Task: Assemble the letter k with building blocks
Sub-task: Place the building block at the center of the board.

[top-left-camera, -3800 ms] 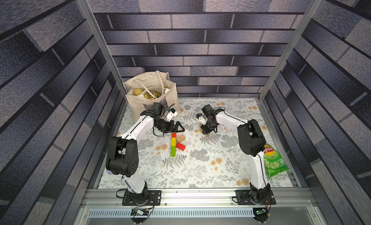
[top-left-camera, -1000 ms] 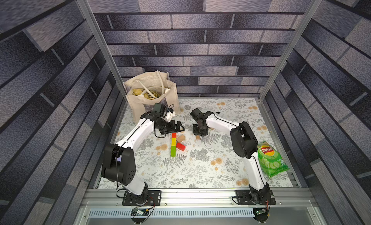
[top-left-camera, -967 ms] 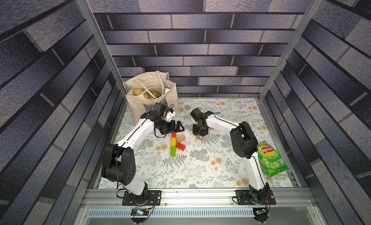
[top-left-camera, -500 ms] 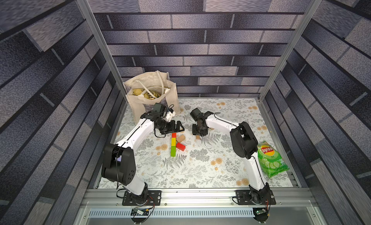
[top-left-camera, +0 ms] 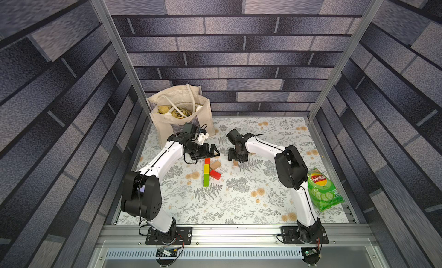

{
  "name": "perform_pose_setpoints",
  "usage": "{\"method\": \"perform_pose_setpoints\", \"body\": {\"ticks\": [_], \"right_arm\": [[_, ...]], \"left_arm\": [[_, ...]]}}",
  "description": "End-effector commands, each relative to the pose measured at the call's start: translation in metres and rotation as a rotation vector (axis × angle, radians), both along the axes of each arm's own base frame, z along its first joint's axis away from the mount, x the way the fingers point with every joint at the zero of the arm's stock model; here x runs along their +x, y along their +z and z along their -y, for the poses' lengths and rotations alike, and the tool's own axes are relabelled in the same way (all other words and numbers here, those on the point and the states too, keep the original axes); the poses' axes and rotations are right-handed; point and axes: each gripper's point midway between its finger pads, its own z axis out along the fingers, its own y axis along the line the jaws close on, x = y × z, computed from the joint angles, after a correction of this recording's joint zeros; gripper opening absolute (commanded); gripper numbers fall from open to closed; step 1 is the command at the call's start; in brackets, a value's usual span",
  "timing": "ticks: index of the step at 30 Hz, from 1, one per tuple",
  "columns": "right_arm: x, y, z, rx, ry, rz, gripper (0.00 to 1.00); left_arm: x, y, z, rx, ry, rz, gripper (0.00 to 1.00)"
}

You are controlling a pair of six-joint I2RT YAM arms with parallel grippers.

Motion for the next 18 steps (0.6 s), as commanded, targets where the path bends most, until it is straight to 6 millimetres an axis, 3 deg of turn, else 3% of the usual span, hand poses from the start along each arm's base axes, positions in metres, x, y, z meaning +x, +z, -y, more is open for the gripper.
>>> {"method": "perform_pose_setpoints", "body": {"ticks": [1,9,15,18], "right_arm": [[0.001,0.029,0.002,0.007,0.003,0.059,0.69],[0.001,0.069,-0.002,0.058,0.053,0.139,0.75],[-0.001,0.088,0.022,-0.093,0.277,0.215,0.78],[0.002,0.089,0.021,-0.082,0.388,0.218,0.79]], "left_arm": [[-0.001,0.005,0.000,-0.013,-0.004,0.006,1.00],[-0.001,0.006,-0.002,-0.009,-0.002,0.013,1.00],[0.000,0.013,-0.001,-0.035,-0.019,0.040,1.00],[-0.002,0.018,0.005,-0.075,-0.048,0.050,1.00]]}}
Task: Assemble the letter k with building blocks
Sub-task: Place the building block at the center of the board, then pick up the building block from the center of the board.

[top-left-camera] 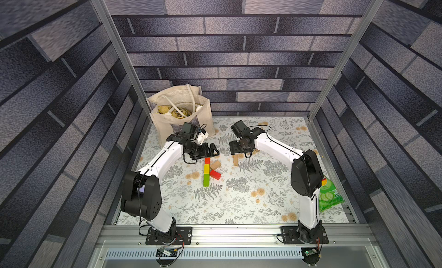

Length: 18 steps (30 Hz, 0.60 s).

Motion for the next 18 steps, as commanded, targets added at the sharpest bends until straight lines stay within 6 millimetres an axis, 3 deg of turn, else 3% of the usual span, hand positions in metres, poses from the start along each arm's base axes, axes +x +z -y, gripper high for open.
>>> {"method": "perform_pose_setpoints", "body": {"ticks": [1,11,18], "right_arm": [[-0.004,-0.004,0.011,-0.087,0.176,0.003,0.79],[0.027,-0.055,0.028,-0.137,0.281,-0.060,0.73],[0.039,-0.065,0.042,-0.140,0.299,-0.084,0.73]], "left_arm": [[-0.004,0.016,0.007,-0.059,-0.053,0.051,1.00],[-0.004,0.017,0.011,-0.067,-0.095,0.083,1.00],[-0.002,0.012,0.006,-0.024,-0.100,0.087,1.00]]}}
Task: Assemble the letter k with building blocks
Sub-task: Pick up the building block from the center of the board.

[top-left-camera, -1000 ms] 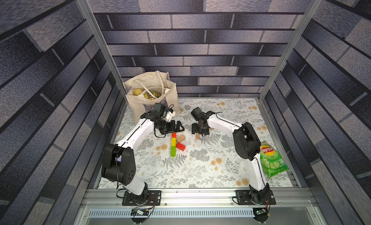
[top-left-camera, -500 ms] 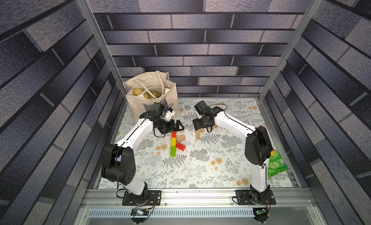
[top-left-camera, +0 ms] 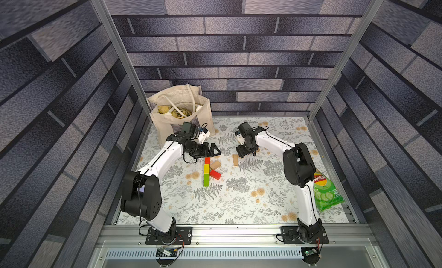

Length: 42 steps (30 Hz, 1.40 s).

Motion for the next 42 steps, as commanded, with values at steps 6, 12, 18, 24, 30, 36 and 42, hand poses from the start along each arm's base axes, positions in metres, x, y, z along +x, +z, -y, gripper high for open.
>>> {"method": "perform_pose_setpoints", "body": {"ticks": [6,12,18,24,30,36,42], "right_arm": [[0.015,0.007,0.003,0.013,0.051,0.016,0.71],[0.013,-0.002,0.001,0.021,0.050,-0.009,0.67],[0.018,0.003,0.002,0.015,0.057,0.009,0.67],[0.020,0.003,-0.001,0.032,0.051,0.005,0.68],[0.019,0.005,-0.002,0.046,0.051,0.011,0.67],[0.015,0.001,0.001,0.047,0.051,-0.002,0.67],[0.013,-0.006,0.002,0.045,0.049,-0.010,0.66]], "left_arm": [[0.003,-0.001,-0.001,0.013,-0.027,0.015,1.00],[0.009,-0.001,-0.003,0.019,-0.017,0.014,1.00],[0.013,0.007,-0.007,-0.015,0.005,0.027,1.00],[0.012,0.013,-0.008,-0.023,0.009,0.040,1.00],[0.011,0.015,-0.015,0.015,0.025,0.073,1.00],[0.011,0.015,-0.014,0.013,0.023,0.072,1.00],[0.011,0.012,-0.017,0.030,0.029,0.076,1.00]]}}
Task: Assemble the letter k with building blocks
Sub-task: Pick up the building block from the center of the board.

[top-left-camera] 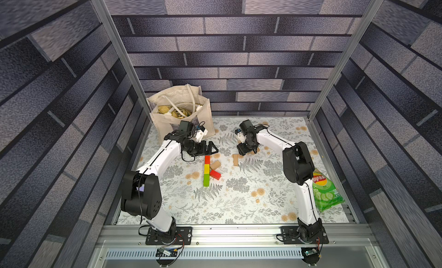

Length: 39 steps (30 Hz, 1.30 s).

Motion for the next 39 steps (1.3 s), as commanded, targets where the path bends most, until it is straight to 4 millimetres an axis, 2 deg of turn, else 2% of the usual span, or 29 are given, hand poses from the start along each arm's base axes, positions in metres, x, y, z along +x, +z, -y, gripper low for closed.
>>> {"method": "perform_pose_setpoints", "body": {"ticks": [1,28,32,39], "right_arm": [[0.000,-0.004,0.002,0.012,0.000,-0.007,0.66],[0.019,-0.018,0.010,-0.027,-0.029,0.002,0.64],[0.019,-0.019,0.010,-0.029,-0.028,0.000,0.62],[0.019,-0.020,0.011,-0.034,-0.028,-0.003,0.52]], "left_arm": [[-0.001,0.009,-0.004,0.017,-0.004,0.049,1.00],[-0.002,0.007,0.000,0.006,-0.017,0.038,1.00],[-0.002,0.006,0.000,0.006,-0.019,0.036,1.00],[-0.002,0.007,0.002,0.000,-0.024,0.031,1.00]]}}
